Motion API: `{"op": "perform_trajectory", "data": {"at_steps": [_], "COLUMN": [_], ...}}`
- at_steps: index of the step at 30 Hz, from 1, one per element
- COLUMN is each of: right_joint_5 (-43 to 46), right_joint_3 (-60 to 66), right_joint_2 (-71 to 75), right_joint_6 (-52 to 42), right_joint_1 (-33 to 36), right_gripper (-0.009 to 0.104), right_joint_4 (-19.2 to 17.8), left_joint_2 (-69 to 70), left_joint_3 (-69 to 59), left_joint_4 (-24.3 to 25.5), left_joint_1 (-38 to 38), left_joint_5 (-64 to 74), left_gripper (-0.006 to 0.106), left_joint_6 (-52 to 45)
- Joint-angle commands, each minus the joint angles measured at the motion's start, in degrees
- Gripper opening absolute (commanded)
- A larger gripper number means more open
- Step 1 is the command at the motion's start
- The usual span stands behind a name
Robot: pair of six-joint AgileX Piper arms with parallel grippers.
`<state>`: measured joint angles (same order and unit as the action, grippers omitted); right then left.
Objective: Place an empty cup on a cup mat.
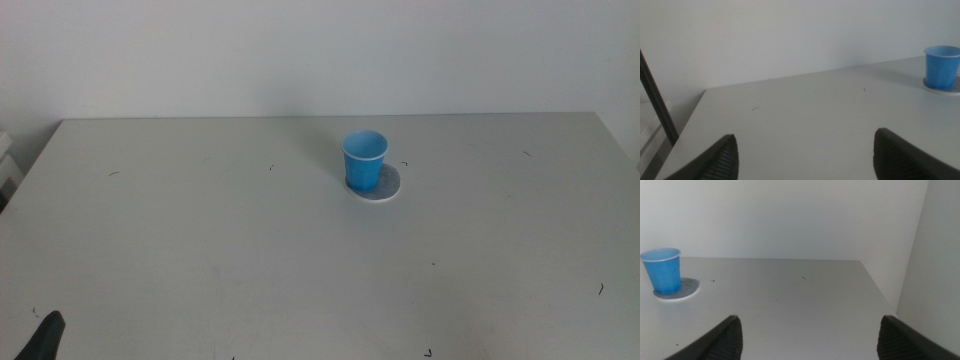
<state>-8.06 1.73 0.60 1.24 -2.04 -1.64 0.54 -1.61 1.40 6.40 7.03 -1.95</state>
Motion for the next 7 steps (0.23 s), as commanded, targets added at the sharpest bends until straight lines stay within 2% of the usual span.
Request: {"op": "perform_trajectory", "data": {"at_steps": [1,7], "right_joint_5": [4.28,4.28], "right_joint_3": [-0.48,-0.48], "right_joint_2": [1.49,1.49], "right_joint_6": [-0.29,-0.29], "right_joint_1": [0.03,0.03], "right_gripper": [0.094,0.094], "right_joint_4": [-0.79,-0.79], "left_joint_2": [1.04,1.04], "left_joint_3": [0.26,0.21], "left_joint_4": [-0.66,-0.66], "left_joint_1": [-0.22,-0.09], "left_joint_5": [-4.94,-3.60], "left_gripper": [0.092,0.092], "left_joint_6": [0.56,0.56]}}
